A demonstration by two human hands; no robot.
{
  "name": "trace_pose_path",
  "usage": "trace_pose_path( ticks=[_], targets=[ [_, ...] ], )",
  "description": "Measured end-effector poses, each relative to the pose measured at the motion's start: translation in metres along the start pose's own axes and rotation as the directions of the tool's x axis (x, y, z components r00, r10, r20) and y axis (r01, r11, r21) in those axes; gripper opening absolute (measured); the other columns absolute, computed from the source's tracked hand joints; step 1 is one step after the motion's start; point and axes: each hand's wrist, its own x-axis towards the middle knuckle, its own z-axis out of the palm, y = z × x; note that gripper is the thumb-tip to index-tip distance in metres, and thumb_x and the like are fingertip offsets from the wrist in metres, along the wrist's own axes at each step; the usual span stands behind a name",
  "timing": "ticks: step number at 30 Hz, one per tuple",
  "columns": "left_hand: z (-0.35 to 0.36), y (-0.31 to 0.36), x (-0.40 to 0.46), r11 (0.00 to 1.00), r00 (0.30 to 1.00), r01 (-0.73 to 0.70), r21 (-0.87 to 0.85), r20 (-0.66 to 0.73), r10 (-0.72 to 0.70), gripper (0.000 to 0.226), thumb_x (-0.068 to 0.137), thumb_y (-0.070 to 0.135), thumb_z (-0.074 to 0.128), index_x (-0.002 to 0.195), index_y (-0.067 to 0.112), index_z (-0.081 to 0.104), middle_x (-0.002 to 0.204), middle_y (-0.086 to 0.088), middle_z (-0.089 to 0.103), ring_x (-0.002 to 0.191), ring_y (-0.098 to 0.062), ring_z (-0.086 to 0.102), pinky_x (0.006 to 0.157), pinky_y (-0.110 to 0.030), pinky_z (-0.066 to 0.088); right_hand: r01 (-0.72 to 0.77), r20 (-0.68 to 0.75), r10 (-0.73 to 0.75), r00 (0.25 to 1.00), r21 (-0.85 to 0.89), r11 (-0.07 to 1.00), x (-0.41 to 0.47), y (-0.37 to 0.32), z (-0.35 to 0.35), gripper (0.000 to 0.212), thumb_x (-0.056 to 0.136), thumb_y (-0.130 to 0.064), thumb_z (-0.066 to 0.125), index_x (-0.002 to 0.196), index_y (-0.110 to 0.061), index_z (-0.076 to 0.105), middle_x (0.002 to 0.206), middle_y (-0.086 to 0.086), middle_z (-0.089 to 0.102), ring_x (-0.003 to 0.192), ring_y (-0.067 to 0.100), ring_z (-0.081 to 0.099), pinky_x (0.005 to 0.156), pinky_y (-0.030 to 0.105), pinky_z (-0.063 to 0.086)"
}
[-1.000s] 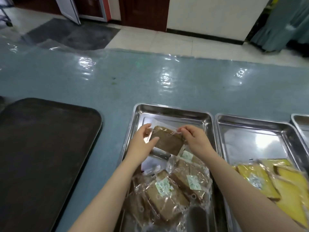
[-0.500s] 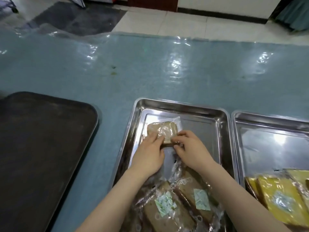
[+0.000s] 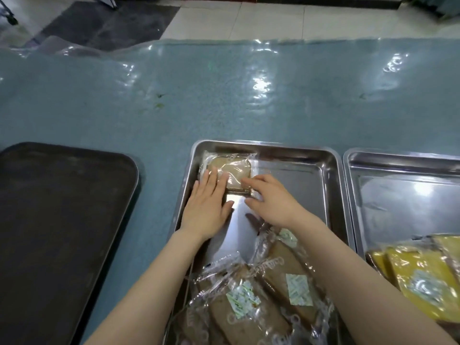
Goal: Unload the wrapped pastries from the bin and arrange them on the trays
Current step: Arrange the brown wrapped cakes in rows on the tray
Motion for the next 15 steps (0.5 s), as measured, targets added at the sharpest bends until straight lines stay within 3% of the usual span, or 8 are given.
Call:
trace_pose_path(
  ticks=[3, 6, 8, 11, 13, 15],
  targets=[
    [-0.002, 0.002, -0.023, 0.976, 1.000, 0.004, -0.216, -0.025, -0.009, 0.068, 0.098, 0.038, 0.038, 0.150, 0.022, -0.002, 0.154, 0.009, -0.013, 0.140, -0.006, -0.015, 0.114, -0.028, -0.002, -0.055, -0.045, 0.060, 0.997, 0.091, 0.994, -0.031, 0.012, -0.013, 0.037, 0.091, -0.021, 0.058, 0.128, -0.026, 0.055, 0.121, -0.005, 0.049, 0.100, 0.004, 0.053, 0.085, 0.013, 0.036],
    [0.004, 0.004, -0.045, 0.935, 0.990, 0.082, -0.346, 0.138, -0.036, 0.072, 0.095, 0.044, 0.042, 0.150, 0.025, -0.001, 0.153, 0.013, -0.014, 0.138, -0.003, -0.014, 0.112, -0.028, 0.000, -0.159, -0.038, 0.156, 0.987, -0.095, 0.983, -0.069, 0.031, -0.025, 0.031, 0.086, -0.015, 0.060, 0.116, -0.023, 0.064, 0.107, -0.006, 0.058, 0.088, 0.005, 0.054, 0.079, 0.018, 0.039],
    [0.015, 0.006, -0.054, 0.955, 0.962, 0.119, -0.273, 0.269, -0.043, 0.082, 0.092, 0.053, 0.043, 0.149, 0.024, -0.008, 0.151, 0.007, -0.022, 0.137, -0.008, -0.023, 0.109, -0.031, -0.009, -0.197, 0.017, 0.204, 0.979, -0.185, 0.963, -0.089, 0.036, -0.028, 0.026, 0.082, -0.017, 0.062, 0.107, -0.024, 0.069, 0.098, -0.006, 0.066, 0.086, 0.011, 0.058, 0.076, 0.027, 0.046],
    [0.029, 0.009, -0.059, 0.992, 0.937, 0.091, -0.084, 0.344, -0.056, 0.095, 0.086, 0.067, 0.038, 0.138, 0.028, -0.030, 0.141, 0.002, -0.042, 0.128, -0.016, -0.041, 0.103, -0.035, -0.022, -0.254, 0.036, 0.264, 0.964, -0.177, 0.951, -0.103, 0.030, -0.026, 0.026, 0.080, -0.024, 0.067, 0.105, -0.021, 0.068, 0.097, -0.004, 0.069, 0.090, 0.016, 0.061, 0.081, 0.034, 0.050],
    [0.032, 0.010, -0.059, 0.993, 0.923, 0.100, -0.061, 0.378, -0.070, 0.096, 0.083, 0.073, 0.034, 0.128, 0.032, -0.040, 0.135, 0.002, -0.050, 0.124, -0.018, -0.047, 0.101, -0.036, -0.026, -0.284, -0.022, 0.283, 0.959, -0.129, 0.950, -0.105, 0.025, -0.024, 0.030, 0.079, -0.023, 0.070, 0.108, -0.022, 0.068, 0.098, -0.005, 0.068, 0.093, 0.017, 0.061, 0.083, 0.030, 0.049],
    [0.031, 0.011, -0.058, 0.994, 0.914, 0.098, -0.051, 0.401, -0.069, 0.096, 0.082, 0.074, 0.033, 0.124, 0.034, -0.044, 0.134, 0.002, -0.051, 0.122, -0.018, -0.049, 0.101, -0.037, -0.027, -0.276, -0.169, 0.266, 0.949, -0.036, 0.961, -0.104, 0.020, -0.026, 0.024, 0.079, -0.018, 0.071, 0.103, -0.021, 0.069, 0.094, -0.005, 0.067, 0.091, 0.017, 0.062, 0.082, 0.031, 0.049]
  ],
)
